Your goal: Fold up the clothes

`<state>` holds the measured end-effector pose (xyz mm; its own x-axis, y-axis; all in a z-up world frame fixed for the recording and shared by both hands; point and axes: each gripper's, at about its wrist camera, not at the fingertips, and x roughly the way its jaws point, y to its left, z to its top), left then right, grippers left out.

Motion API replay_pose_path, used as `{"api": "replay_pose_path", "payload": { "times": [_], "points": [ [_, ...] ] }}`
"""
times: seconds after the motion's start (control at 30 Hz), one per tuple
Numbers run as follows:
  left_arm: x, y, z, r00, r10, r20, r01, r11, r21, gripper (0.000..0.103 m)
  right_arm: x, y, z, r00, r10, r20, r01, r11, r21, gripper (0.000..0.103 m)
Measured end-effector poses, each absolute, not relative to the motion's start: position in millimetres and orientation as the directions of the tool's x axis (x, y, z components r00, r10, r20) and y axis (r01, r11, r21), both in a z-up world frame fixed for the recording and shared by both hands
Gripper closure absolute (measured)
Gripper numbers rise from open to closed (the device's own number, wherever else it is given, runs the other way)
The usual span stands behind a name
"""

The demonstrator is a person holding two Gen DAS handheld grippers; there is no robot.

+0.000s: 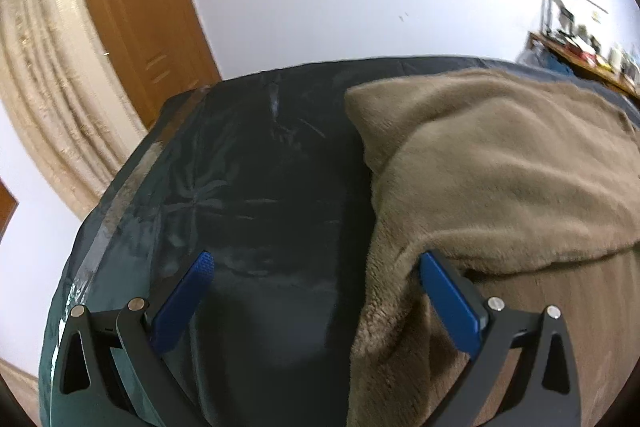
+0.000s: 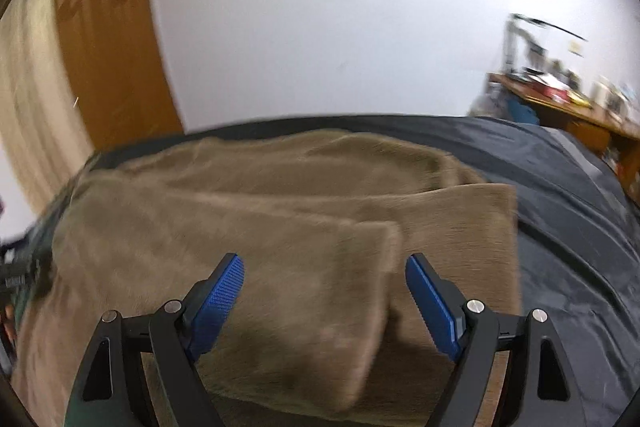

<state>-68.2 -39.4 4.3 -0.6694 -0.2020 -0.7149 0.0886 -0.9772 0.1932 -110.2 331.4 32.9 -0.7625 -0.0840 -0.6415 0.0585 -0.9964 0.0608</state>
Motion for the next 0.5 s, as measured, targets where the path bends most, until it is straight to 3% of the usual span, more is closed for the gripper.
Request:
{"api": "replay_pose_path", "payload": {
  "times": [0.23, 0.4, 0.5],
  "points": [
    [-70.7, -37.3, -0.3, -0.652, -0.199, -0.732, 0.083, -0.978, 0.192, 0.0, -111.3, 326.4, 28.2, -0.737, -0.073, -0.672, 0.071, -0.997, 0.031, 0.018],
    [-68.2, -37.9, 0.0, -0.642, -0.108, -0.759, 0.025, -0.992, 0.12, 0.0, -111.1, 327.7, 26.6, -0.729, -0.069, -0.681, 0.065, -0.997, 0.031, 0.017],
    [-66.6, -22.2, -4.7, -0.641, -0.13, -0.757, -0.017, -0.983, 0.183, 0.0, -110.9, 328.5, 25.6, -0.724, -0.066, -0.687, 0.061, -0.998, 0.031, 0.017]
  ]
}}
